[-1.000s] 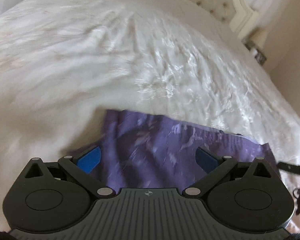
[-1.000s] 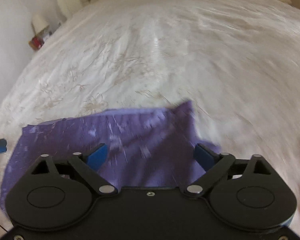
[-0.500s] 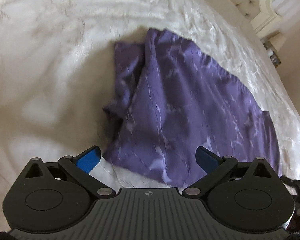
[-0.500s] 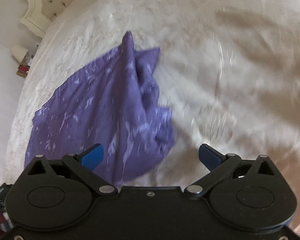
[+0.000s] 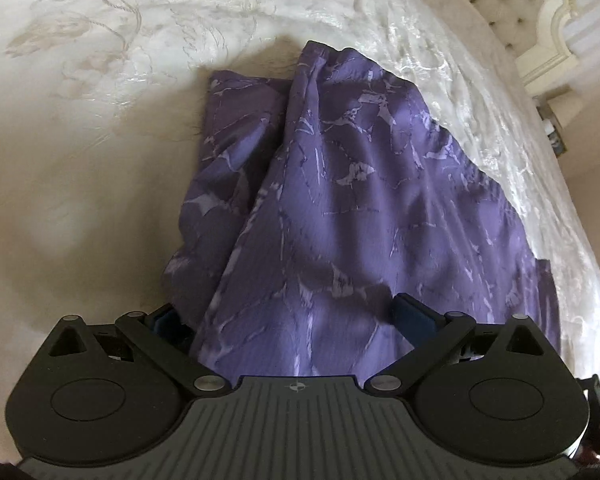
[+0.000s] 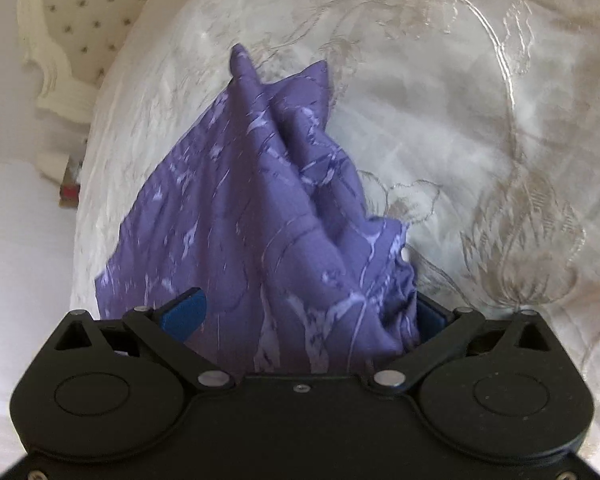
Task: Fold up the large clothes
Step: 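Grasp the jacket end with the right tool while the left tool grasps beside it, then fold the grasped end over the jacket with both tools and release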
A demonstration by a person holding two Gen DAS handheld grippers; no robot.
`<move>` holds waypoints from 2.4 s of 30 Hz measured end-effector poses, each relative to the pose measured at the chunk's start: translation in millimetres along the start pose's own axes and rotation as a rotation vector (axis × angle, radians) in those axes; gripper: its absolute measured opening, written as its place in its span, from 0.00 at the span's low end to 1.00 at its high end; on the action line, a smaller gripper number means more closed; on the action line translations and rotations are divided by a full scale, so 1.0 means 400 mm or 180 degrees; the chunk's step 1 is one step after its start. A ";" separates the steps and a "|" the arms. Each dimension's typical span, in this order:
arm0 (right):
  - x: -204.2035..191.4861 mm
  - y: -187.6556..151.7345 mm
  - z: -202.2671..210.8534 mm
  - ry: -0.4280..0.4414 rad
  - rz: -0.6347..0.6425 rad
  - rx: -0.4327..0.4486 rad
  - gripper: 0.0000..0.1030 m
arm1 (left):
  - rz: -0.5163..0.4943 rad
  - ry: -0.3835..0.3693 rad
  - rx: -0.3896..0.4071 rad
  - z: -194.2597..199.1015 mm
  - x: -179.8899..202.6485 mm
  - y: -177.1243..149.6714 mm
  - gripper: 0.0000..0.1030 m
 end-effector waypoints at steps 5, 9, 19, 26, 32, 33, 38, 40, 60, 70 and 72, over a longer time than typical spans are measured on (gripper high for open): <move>0.006 0.001 0.009 -0.0026 -0.0066 -0.0039 0.91 | 0.0158 0.0133 -0.0028 0.009 0.003 0.001 0.89; -0.017 0.000 0.023 -0.0038 0.0114 -0.0112 0.37 | 0.0068 -0.0014 -0.0045 0.027 0.029 0.002 0.39; -0.112 -0.029 0.126 0.0066 0.0526 -0.0150 0.27 | -0.0144 -0.0301 0.0062 0.167 0.092 -0.009 0.25; -0.047 -0.155 0.238 0.0041 0.0601 -0.0482 0.27 | -0.0119 -0.0335 -0.0036 0.269 0.055 -0.157 0.25; 0.068 -0.254 0.277 -0.0235 0.0444 -0.0631 0.44 | -0.0102 -0.0028 -0.0206 0.269 -0.045 -0.291 0.39; 0.088 -0.260 0.273 -0.0365 0.0464 -0.0583 0.54 | -0.0105 0.0052 -0.0222 0.259 -0.061 -0.299 0.48; 0.128 -0.271 0.272 -0.0614 0.0196 -0.0336 0.71 | -0.0061 0.0130 -0.0196 0.252 -0.088 -0.292 0.58; 0.114 -0.273 0.281 -0.0684 0.0310 -0.0263 0.71 | -0.0173 0.0233 -0.0082 0.286 -0.078 -0.290 0.58; -0.247 -0.295 0.120 -0.0440 0.2127 0.0046 0.83 | -0.1818 0.0050 0.0197 0.237 0.274 -0.237 0.80; -0.263 -0.340 -0.080 -0.0887 0.2686 -0.0303 0.86 | -0.1773 0.0478 -0.0279 0.030 0.209 -0.220 0.87; -0.261 -0.335 -0.097 -0.0905 0.2706 -0.0327 0.92 | -0.1882 0.0497 -0.0358 0.012 0.225 -0.225 1.00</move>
Point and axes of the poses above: each gripper's, at about its wrist camera, not at the fingertips, and z roughly against the way its jaws point, x to its right, y to its top, the point moved 5 cm from there along -z, roughly the way its jaws point, and after that the axes turned 1 degree about x, right-handed, at the moved point
